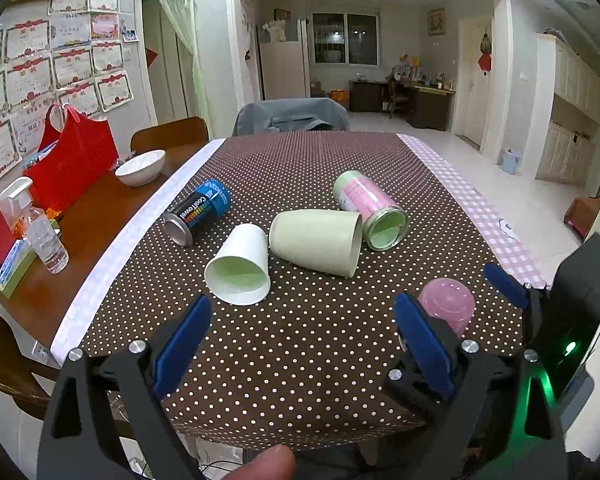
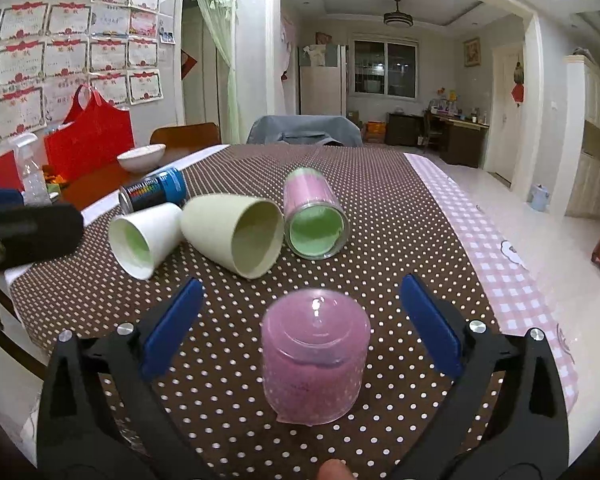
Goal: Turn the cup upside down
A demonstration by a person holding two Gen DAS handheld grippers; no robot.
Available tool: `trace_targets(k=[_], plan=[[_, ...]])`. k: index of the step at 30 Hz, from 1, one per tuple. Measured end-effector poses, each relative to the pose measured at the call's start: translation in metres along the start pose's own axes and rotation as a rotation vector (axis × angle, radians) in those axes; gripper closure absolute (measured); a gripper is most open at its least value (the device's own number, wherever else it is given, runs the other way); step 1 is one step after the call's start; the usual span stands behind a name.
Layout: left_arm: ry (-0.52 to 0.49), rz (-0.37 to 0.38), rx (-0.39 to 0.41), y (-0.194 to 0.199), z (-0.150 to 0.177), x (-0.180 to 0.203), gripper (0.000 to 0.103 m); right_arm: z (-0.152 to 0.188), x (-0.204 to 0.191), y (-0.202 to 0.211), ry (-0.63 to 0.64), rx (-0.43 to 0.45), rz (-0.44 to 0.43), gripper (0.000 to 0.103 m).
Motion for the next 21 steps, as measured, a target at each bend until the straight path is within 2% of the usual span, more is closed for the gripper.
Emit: trace_targets(k=[14,21], plan=[[0.023,-0.006,0.077,0.036,-0.007,-0.009,0.011,-0.039,-0.006,0.033,-0.013,0.024,-0.034,0.006],[0.074,-0.015,0.117,0.053,-0.012,-0.024,0.011,-0.056,-0.009,0.05,-0.007,0.016,-0.047,0.006]])
Point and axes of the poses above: each gripper's, at about its wrist camera, not at the fingertips, and y roughly against the way its jaws point, x to its right, z to its underside, the point moved 4 cm from there along -y, roughly the way its jaws point, and after that the axes turned 15 degrees about -z, right-handed, at the moved point
